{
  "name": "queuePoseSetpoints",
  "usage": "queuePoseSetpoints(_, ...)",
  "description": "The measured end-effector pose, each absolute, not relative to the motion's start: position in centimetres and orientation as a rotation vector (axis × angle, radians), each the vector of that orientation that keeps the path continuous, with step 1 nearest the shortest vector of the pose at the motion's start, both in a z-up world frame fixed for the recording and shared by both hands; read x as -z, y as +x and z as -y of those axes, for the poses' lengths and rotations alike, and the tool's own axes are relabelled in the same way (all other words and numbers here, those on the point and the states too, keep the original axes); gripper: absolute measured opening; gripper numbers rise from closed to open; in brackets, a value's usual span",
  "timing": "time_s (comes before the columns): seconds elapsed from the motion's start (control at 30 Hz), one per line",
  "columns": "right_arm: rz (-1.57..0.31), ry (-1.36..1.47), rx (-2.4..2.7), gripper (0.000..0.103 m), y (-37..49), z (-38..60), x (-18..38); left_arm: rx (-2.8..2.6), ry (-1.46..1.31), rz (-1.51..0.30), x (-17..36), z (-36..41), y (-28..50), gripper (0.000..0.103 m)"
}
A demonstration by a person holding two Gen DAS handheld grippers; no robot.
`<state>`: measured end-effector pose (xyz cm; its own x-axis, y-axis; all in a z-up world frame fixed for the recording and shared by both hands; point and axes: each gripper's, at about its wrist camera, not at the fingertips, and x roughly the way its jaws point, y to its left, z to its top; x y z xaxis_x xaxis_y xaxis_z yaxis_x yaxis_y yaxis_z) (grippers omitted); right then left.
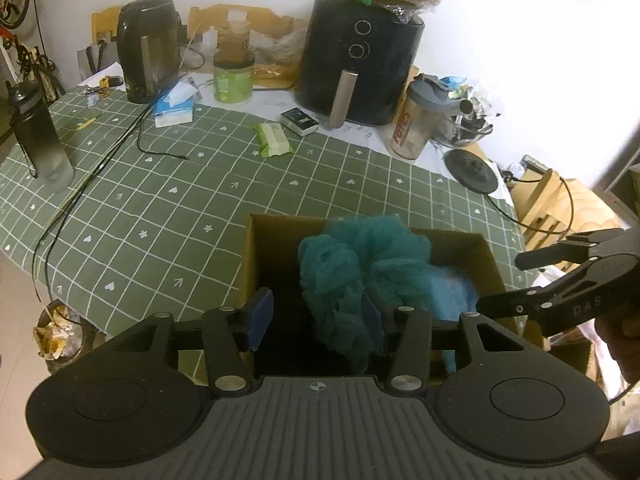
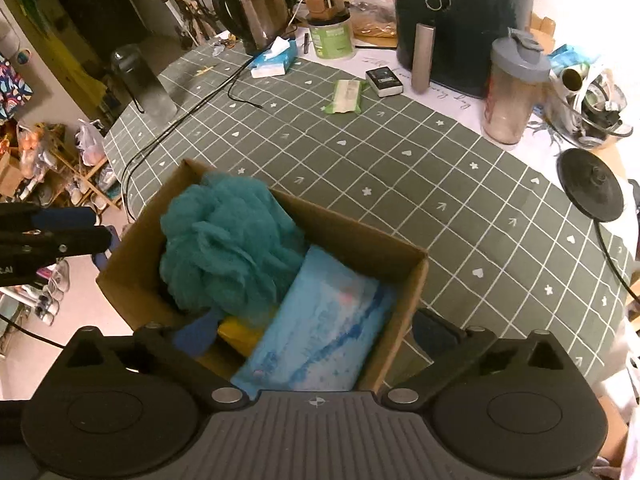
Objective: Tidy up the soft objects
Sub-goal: 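Carry the loofah and blue packet into the box with both tools, then release the loofah and blue packet in the box and withdraw both tools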
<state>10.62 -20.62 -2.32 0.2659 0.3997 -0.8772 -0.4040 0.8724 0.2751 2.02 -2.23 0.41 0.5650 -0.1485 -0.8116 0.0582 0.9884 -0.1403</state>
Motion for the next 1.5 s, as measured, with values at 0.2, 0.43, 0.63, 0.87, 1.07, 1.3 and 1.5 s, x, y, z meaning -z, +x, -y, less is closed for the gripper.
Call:
queuePoseSetpoints(0.2, -1.201, 0.027, -0.517, 0.103, 10.5, 21.6, 2.4, 0.093, -0.087, -0.986, -0.3, 2.2, 1.9, 0.049)
queuePoseSetpoints(0.43, -1.197, 0.054, -0.505, 0.103, 10.3, 22.8, 1.9, 0.083, -0.070, -0.979, -0.6, 2.6, 2.0, 0.064)
queuePoseSetpoints(0.63, -1.202, 0.042, -0.484, 0.103, 10.2, 23.1, 1.6, 0.068, -0.031, -0.960, -0.9, 3.0, 2.1, 0.066)
queuePoseSetpoints(0.87, -1.203, 0.036, -0.468, 0.103, 10.4, 23.0, 1.0, 0.072, -0.019, -0.982, -0.7, 2.8, 2.6, 0.066)
queuePoseSetpoints(1.07, -1.213, 0.032, -0.429, 0.103, 11.1, 23.1, 0.6, 0.108, -0.005, -0.984, -0.9, 2.5, 3.9, 0.066)
queuePoseSetpoints(1.3, -1.204, 0.025, -0.406, 0.103, 12.6, 24.2, -0.9, 0.144, 0.002, -0.956, -1.3, 1.9, 6.0, 0.066)
queuePoseSetpoints(1.5, -1.144, 0.014, -0.380, 0.103, 15.9, 24.4, -1.4, 0.154, -0.019, -0.910, -1.4, 1.5, 8.8, 0.066)
